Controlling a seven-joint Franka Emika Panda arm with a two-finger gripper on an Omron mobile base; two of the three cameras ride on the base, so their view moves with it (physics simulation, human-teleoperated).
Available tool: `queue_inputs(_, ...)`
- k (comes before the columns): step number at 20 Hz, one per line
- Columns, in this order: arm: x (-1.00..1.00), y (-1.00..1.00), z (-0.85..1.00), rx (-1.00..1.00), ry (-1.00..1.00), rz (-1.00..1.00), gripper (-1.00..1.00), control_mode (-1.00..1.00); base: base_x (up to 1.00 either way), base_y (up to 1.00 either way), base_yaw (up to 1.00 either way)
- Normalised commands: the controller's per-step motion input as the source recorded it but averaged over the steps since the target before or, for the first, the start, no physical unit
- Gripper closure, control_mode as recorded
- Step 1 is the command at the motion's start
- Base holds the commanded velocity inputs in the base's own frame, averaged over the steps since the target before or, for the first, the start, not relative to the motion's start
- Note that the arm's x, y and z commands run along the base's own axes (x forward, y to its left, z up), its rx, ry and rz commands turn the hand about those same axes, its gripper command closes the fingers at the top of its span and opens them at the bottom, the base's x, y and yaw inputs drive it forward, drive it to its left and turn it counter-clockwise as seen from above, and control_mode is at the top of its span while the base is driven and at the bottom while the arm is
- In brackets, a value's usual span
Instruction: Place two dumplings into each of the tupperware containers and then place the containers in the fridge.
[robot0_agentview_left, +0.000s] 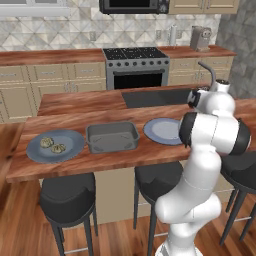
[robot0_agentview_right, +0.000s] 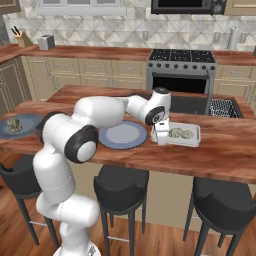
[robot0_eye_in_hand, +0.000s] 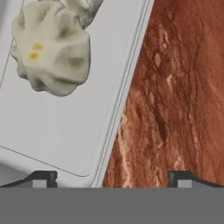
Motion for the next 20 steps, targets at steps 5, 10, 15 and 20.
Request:
queue_inputs(5, 0.19, 0.00, -0.25, 0.00, 0.00, 0.00, -1.00, -1.00, 0.00, 0.00, 0.00)
queue_inputs(10, 0.35, 0.00, -0.25, 0.00, 0.00, 0.00, -1.00, -1.00, 0.00, 0.00, 0.00)
queue_inputs(15, 0.47, -0.14, -0.25, 0.00, 0.00, -0.03, -1.00, -1.00, 0.00, 0.00, 0.00)
queue_inputs(20, -0.09, -0.02, -0.92, -0.03, 0.03, -0.05, -1.00, -1.00, 0.00, 0.00, 0.00)
